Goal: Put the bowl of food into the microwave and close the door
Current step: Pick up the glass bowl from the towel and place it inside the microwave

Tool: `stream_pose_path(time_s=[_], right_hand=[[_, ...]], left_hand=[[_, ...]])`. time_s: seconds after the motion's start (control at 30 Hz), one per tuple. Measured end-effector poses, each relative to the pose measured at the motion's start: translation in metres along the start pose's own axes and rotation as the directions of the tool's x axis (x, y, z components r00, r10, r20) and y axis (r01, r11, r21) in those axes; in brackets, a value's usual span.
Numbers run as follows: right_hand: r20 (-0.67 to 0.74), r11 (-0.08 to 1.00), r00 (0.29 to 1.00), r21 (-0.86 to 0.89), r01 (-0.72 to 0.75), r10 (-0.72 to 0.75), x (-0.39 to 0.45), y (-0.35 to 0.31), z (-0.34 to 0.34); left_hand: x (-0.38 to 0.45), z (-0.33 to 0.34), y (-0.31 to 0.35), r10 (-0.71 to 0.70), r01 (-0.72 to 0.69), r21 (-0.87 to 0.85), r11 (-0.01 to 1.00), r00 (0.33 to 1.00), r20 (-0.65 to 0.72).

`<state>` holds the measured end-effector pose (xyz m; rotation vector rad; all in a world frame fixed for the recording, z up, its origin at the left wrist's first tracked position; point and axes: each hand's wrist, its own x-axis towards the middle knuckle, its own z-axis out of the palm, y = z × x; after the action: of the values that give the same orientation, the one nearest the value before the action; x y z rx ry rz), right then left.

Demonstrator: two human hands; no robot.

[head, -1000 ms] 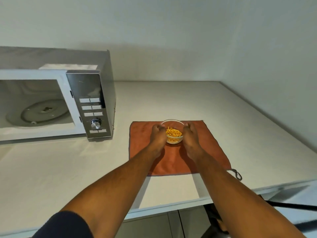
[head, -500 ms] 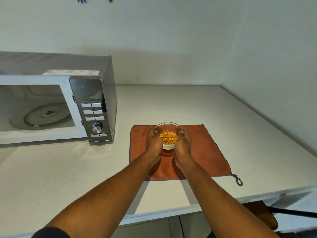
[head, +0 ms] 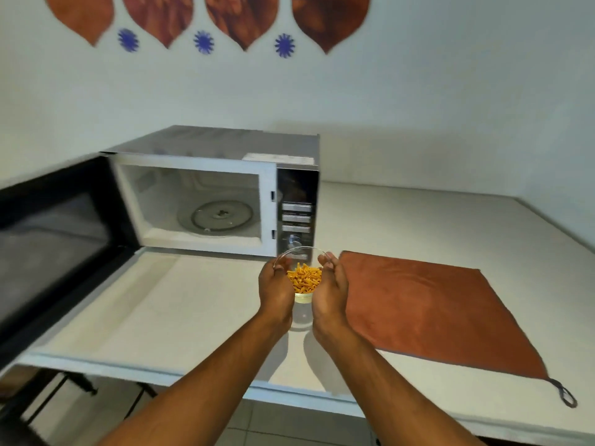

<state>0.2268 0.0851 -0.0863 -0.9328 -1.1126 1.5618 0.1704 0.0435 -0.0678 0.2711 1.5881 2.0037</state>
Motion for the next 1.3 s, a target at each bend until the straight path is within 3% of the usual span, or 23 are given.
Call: stream_pose_path(time_s=[0.17,0.4,0.6,0.73,0.9,1.13,1.3], right_hand=[[0.159,0.998,0.986,-0.051,-0.038,0.045,-0.028,0.006,0.075],[0.343,0.991,0.930,-0.062,-0.119,0.134,-0.021,0.012,0.165],[0.280,0.985,0.948,-0.127,-0.118,0.149,0.024,0.024,0.239],[0.218,0.989,0.967,-0.097,-0.112,0.131,0.053,0.030,0.272],[0.183,0.973,0.967,-0.178,-0.146,0.178,0.090,0.037,0.291],[0.128,0.952,0.978,-0.279,-0.122,0.163,0.131,0.048,0.300],[0.121,0.940,0.986,-0.335,-0.067,0.113,0.149,0.053,0.311]], left_hand=[[0.036,-0.071,0.040,0.025,-0.024,0.013,1.000,0.990,-0.141],[0.114,-0.133,0.094,0.060,-0.052,0.048,0.997,0.982,-0.178],[0.189,-0.150,0.134,0.032,-0.025,0.047,0.999,0.987,-0.158],[0.228,-0.150,0.146,0.044,-0.039,0.063,0.997,0.996,-0.075],[0.264,-0.149,0.142,-0.017,0.018,0.102,0.995,1.000,-0.016],[0.303,-0.139,0.125,-0.192,0.192,-0.005,0.981,0.981,-0.020],[0.322,-0.133,0.121,-0.142,0.141,-0.019,0.990,0.989,-0.049]])
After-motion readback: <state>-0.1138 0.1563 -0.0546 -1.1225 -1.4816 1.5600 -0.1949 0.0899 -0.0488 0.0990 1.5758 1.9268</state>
